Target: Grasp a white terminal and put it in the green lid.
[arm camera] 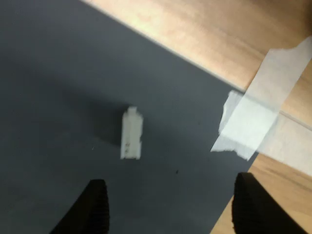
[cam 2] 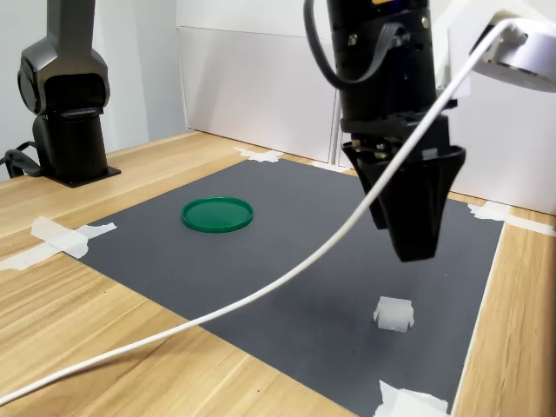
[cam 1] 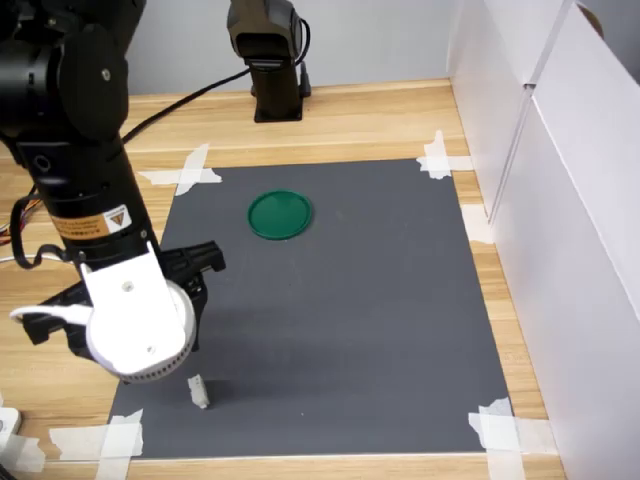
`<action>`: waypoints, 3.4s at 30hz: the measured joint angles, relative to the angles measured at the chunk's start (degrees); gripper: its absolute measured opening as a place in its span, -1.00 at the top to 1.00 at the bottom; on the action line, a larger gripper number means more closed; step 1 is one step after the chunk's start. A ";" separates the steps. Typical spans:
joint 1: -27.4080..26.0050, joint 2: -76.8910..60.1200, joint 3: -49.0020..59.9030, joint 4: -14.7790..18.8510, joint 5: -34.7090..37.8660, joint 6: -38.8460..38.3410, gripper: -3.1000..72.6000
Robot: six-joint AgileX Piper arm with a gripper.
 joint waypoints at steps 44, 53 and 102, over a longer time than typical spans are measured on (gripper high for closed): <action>0.00 9.93 -2.05 3.68 1.03 -0.21 -0.64; 0.00 10.58 -2.05 3.63 1.26 1.49 -0.01; 1.31 -36.47 45.08 7.06 -11.60 -8.05 0.68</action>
